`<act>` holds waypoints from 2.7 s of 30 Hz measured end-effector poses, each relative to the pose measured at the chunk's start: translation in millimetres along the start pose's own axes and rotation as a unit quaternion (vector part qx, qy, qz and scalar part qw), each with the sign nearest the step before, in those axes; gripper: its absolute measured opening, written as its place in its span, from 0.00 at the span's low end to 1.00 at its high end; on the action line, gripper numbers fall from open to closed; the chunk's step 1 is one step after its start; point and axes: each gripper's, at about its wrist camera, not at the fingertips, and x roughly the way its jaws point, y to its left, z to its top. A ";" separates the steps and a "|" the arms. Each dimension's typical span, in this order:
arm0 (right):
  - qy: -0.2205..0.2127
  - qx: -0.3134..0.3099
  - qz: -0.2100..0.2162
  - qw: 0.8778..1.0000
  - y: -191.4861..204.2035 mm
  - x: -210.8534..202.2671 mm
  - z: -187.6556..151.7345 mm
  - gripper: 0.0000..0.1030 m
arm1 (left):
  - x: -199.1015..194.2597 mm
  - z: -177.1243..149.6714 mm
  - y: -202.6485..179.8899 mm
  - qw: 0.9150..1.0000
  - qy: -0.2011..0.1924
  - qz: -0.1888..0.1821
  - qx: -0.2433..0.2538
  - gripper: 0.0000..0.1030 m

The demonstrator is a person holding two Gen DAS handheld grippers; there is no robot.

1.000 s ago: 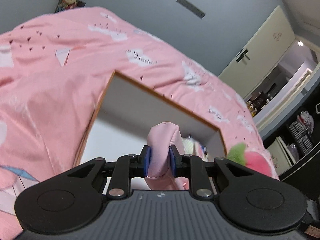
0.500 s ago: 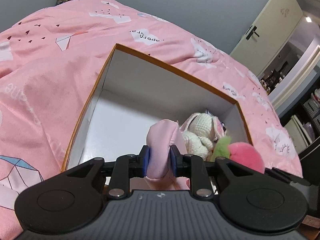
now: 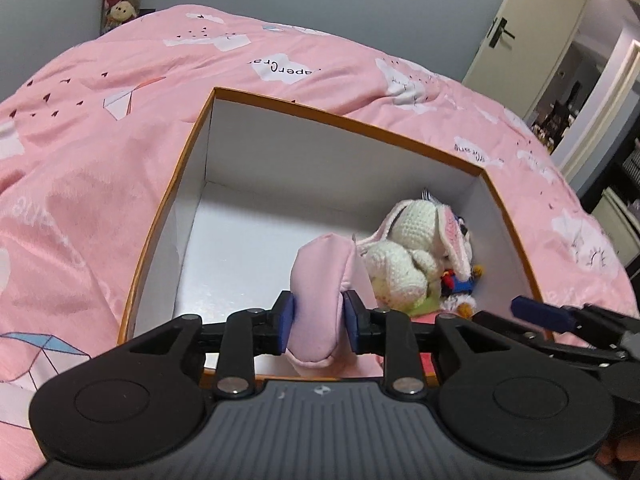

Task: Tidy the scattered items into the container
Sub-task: 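Lower the pouch and pompom into the shoebox and open both grippers, then grasp the orange crocheted persimmon with the left gripper while the right grasps the Vaseline tube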

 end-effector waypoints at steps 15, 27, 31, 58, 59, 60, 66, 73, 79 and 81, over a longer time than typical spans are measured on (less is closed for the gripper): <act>-0.021 0.023 -0.010 0.999 -2.1 -24.8 -17.4 0.60 | -3.1 -3.8 -15.2 0.999 0.003 0.008 0.045 0.72; -0.032 0.020 -0.001 0.999 1.6 -48.5 -21.5 0.64 | -31.2 1.2 -13.8 0.999 -0.034 -0.003 0.016 0.73; -0.037 0.016 0.006 0.999 4.5 -60.0 -21.8 0.64 | -45.0 0.7 -20.9 0.999 -0.030 -0.009 0.024 0.73; 0.002 0.047 -0.018 0.999 -3.9 -96.0 -70.9 0.55 | -90.0 -57.5 -25.2 0.995 0.028 -0.018 0.098 0.73; 0.007 0.046 -0.017 0.999 -3.5 -95.4 -73.3 0.55 | -91.0 -59.9 -23.9 0.994 0.030 -0.020 0.099 0.73; 0.012 0.045 -0.016 0.999 -3.1 -94.1 -74.8 0.55 | -92.4 -61.5 -22.9 0.994 0.031 -0.022 0.100 0.73; 0.048 0.038 -0.005 0.998 1.3 -91.2 -86.2 0.55 | -98.1 -71.9 -24.4 0.989 0.042 -0.033 0.135 0.73; 0.088 0.071 0.012 0.994 -9.3 -88.6 -101.9 0.56 | -98.1 -88.0 -29.2 0.982 0.055 -0.023 0.181 0.73; 0.096 0.075 0.015 0.992 -16.1 -82.6 -102.4 0.56 | -93.3 -92.2 -46.3 0.972 0.057 -0.062 0.220 0.73; 0.096 0.071 0.014 0.993 -18.3 -82.2 -100.8 0.56 | -86.5 -92.6 -54.8 0.967 0.065 -0.069 0.235 0.73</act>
